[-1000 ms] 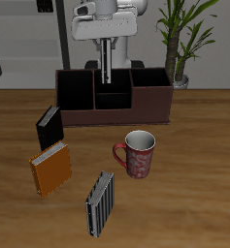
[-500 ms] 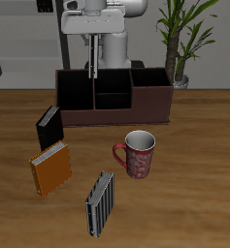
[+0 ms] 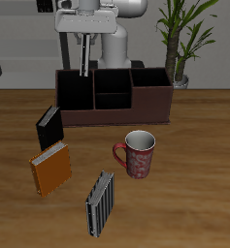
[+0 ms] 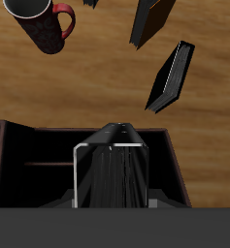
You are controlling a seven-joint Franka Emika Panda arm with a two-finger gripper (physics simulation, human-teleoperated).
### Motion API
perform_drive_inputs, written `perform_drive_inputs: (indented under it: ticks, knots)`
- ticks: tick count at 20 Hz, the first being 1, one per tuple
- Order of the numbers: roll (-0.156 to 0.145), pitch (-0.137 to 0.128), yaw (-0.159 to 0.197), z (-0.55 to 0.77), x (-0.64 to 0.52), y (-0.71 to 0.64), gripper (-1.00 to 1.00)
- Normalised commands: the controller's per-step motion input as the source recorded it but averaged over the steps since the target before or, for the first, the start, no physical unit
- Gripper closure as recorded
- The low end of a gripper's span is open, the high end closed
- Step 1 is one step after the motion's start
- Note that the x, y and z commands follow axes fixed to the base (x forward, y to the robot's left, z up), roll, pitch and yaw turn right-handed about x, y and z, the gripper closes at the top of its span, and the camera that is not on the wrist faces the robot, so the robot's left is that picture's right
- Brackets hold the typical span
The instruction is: Place the left striped book into the back desk caddy's left compartment
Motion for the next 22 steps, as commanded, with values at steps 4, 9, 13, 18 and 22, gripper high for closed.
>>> perform_drive_inputs:
  ticks: [4,9,13,18,22]
  knots:
    - [-0.044,-0.009,-0.026,-0.01,-0.09,-0.25,1.0]
    - [-0.034,0.011,-0.034,-0.1,0.02,-0.14,1.0]
    - [-0.018,0.0,-0.032,-0.1,-0.03,-0.04,1.0]
    - [-0.009,0.015,-0.025,-0.12,0.04,-0.04,1.0]
    - [-0.006,0.012,-0.027,-0.2,0.03,-0.02,1.0]
